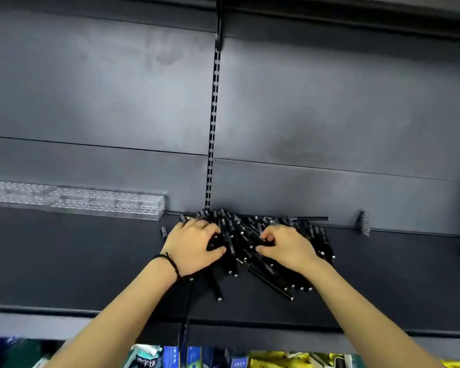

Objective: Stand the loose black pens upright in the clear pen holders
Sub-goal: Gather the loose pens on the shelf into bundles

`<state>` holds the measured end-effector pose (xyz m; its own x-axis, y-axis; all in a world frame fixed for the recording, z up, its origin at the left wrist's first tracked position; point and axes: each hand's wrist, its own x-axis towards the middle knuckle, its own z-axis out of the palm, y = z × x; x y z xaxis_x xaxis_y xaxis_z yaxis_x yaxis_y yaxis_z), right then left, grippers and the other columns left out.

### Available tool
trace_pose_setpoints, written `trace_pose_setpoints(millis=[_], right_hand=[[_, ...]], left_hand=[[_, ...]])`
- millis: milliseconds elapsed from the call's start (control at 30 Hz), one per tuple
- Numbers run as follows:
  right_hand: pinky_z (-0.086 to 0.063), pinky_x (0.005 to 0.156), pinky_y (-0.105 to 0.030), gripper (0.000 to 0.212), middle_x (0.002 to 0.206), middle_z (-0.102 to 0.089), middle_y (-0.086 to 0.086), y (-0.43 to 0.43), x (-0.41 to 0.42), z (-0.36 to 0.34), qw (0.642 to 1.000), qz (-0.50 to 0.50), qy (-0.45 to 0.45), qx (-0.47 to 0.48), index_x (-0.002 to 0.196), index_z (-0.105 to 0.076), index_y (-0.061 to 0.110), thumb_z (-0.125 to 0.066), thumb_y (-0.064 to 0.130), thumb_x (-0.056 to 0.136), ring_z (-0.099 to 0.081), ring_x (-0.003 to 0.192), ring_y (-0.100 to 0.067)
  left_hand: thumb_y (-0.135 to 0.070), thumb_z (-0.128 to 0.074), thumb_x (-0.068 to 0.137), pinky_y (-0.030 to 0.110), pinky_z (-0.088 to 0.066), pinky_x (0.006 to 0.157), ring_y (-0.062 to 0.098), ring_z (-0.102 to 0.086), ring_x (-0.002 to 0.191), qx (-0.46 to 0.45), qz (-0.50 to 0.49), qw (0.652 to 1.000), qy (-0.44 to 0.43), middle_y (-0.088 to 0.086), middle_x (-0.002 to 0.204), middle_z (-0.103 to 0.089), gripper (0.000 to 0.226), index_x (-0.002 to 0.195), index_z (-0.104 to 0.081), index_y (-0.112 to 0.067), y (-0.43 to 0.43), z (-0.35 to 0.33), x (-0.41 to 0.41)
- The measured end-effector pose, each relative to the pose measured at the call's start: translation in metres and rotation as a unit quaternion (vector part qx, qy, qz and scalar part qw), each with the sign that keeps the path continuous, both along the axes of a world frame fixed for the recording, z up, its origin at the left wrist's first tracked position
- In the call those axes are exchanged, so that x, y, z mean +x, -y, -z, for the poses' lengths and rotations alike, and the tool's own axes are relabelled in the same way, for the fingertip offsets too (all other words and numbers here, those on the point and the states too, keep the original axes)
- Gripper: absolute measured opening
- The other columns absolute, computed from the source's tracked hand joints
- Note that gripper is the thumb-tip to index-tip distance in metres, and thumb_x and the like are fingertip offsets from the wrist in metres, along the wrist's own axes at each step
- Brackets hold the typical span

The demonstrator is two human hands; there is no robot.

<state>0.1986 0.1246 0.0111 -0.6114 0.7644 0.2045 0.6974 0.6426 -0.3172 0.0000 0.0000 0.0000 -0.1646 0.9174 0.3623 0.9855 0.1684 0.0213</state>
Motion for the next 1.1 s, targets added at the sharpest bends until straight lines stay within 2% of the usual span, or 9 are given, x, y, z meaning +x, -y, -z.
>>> trace_pose_setpoints(millis=[167,433,600,700,767,833,900,1000,1100], right_hand=[[-0.044,0.073,-0.027,0.031,0.096,-0.058,0.012,-0.016,-0.013,-0.003,0.999,0.034,-0.006,0.004,0.106,-0.065,0.027,-0.065,0.048,0.084,-0.06,0.096,-0.013],[-0.046,0.074,-0.027,0.014,0.101,-0.069,0.009,-0.028,-0.032,-0.009,0.995,0.093,0.022,-0.006,0.093,-0.071,0.031,-0.071,0.03,0.079,-0.065,0.097,-0.017],[-0.055,0.077,-0.03,0.005,0.078,-0.071,0.011,-0.036,-0.037,-0.01,0.977,0.093,-0.164,-0.102,0.074,-0.071,0.028,-0.071,0.023,0.072,-0.066,0.08,-0.011],[-0.047,0.064,-0.015,0.007,0.067,-0.068,0.014,-0.027,-0.047,-0.015,0.937,-0.015,-0.285,-0.199,0.079,-0.075,0.022,-0.077,0.017,0.076,-0.062,0.065,0.003],[-0.038,0.05,-0.004,0.008,0.062,-0.063,0.018,-0.016,-0.056,-0.018,0.923,-0.071,-0.283,-0.251,0.088,-0.076,0.016,-0.075,0.015,0.08,-0.055,0.053,0.011],[-0.036,0.048,-0.002,0.009,0.057,-0.06,0.021,-0.011,-0.066,-0.018,0.918,-0.093,-0.28,-0.265,0.092,-0.076,0.013,-0.073,0.014,0.083,-0.053,0.05,0.011],[-0.04,0.055,-0.01,0.002,0.056,-0.061,0.018,-0.012,-0.072,-0.013,0.923,-0.087,-0.281,-0.25,0.084,-0.075,0.019,-0.074,0.02,0.083,-0.055,0.054,0.006],[-0.048,0.067,-0.026,0.018,0.064,-0.062,0.014,-0.026,-0.071,0.002,0.973,-0.012,-0.187,-0.134,0.067,-0.067,0.027,-0.076,0.039,0.078,-0.058,0.066,-0.003],[-0.046,0.061,-0.026,0.028,0.07,-0.062,0.013,-0.028,-0.062,0.003,0.994,0.037,-0.06,-0.078,0.071,-0.065,0.026,-0.073,0.052,0.076,-0.06,0.071,-0.005]], left_hand=[[-0.062,-0.045,0.089,0.036,-0.032,0.106,0.018,-0.041,0.132,-0.004,0.005,1.0,0.0,-0.005,0.136,-0.053,0.054,0.132,-0.049,-0.03,-0.03,-0.011,-0.008],[-0.061,-0.037,0.089,0.031,-0.035,0.101,0.016,-0.049,0.122,0.047,0.032,0.996,0.062,-0.007,0.122,-0.061,0.05,0.119,-0.059,-0.027,-0.059,0.018,-0.013],[-0.036,-0.053,0.097,0.029,-0.044,0.087,0.013,-0.059,0.094,0.166,0.058,0.962,0.208,-0.007,0.093,-0.069,0.025,0.097,-0.071,-0.019,-0.064,0.025,-0.021],[-0.043,-0.051,0.096,0.021,-0.046,0.081,0.005,-0.064,0.081,0.172,0.088,0.901,0.389,-0.01,0.079,-0.07,0.032,0.088,-0.075,-0.023,-0.068,0.018,-0.019],[-0.038,-0.054,0.096,0.02,-0.046,0.087,0.0,-0.066,0.085,0.167,0.122,0.835,0.509,-0.014,0.082,-0.073,0.027,0.084,-0.075,-0.026,-0.071,0.012,-0.014],[-0.026,-0.054,0.097,0.022,-0.048,0.089,0.006,-0.068,0.091,0.194,0.143,0.772,0.588,-0.004,0.092,-0.076,0.025,0.09,-0.075,-0.015,-0.074,0.007,-0.013],[-0.022,-0.049,0.1,0.022,-0.051,0.079,0.009,-0.069,0.086,0.205,0.139,0.728,0.639,0.001,0.092,-0.076,0.028,0.09,-0.071,-0.009,-0.073,0.005,-0.016],[-0.027,-0.042,0.102,0.025,-0.053,0.066,0.012,-0.068,0.066,0.213,0.116,0.636,0.732,0.0,0.075,-0.073,0.029,0.085,-0.061,-0.012,-0.069,0.008,-0.027],[-0.033,-0.038,0.104,0.022,-0.048,0.048,0.01,-0.054,0.045,0.228,0.097,0.567,0.786,-0.002,0.057,-0.06,0.032,0.085,-0.054,-0.013,-0.066,0.009,-0.03]])
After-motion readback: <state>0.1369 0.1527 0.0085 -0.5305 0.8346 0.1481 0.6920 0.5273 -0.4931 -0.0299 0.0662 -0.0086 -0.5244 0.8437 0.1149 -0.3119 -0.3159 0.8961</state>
